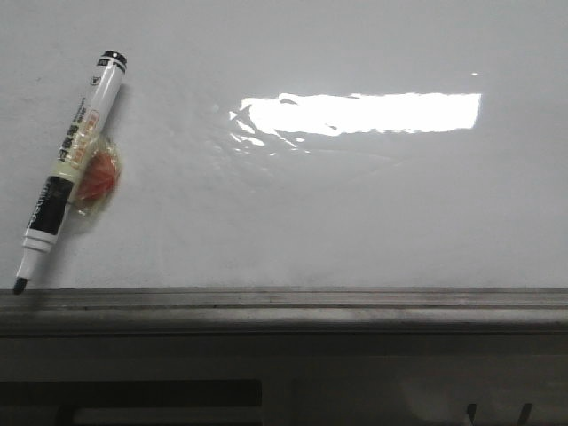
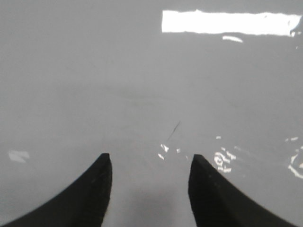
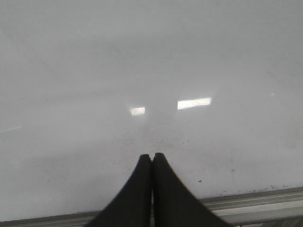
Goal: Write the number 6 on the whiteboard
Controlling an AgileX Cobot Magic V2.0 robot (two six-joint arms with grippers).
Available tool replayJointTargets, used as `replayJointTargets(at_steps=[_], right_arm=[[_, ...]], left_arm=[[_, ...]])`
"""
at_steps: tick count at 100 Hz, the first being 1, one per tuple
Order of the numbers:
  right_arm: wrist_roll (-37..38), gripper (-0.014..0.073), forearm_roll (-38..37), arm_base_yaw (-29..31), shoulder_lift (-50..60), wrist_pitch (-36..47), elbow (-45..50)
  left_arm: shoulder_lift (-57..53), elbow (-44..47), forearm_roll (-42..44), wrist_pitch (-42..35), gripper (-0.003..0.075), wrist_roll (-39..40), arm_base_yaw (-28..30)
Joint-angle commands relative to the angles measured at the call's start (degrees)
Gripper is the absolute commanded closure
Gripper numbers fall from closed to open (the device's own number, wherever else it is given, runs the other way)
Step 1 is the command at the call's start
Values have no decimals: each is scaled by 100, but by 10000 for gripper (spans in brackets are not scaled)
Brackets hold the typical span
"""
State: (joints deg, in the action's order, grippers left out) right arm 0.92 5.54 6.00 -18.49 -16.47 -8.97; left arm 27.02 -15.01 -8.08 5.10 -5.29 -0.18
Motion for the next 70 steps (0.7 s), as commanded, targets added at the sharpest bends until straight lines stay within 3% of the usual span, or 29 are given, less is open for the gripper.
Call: replayJointTargets(at_steps=[1,12,22,55,70], right_arm=[[-9,657,3,0,-87,350,-214],[-9,657,3,0,-87,350,-214],[-9,657,3,0,-87,350,-214],[-9,657,3,0,-87,350,-214],[-9,657,3,0,-87,350,-214]], left_arm=[[62,-163,-96,-880,332,23,-56],[62,-200,47,-996,332,23,-105],[62,-213,145,-996,331,23,-502],[320,-213,196,-996,331,23,-2766],[814,-213,227,-1003,325,23,-3447]])
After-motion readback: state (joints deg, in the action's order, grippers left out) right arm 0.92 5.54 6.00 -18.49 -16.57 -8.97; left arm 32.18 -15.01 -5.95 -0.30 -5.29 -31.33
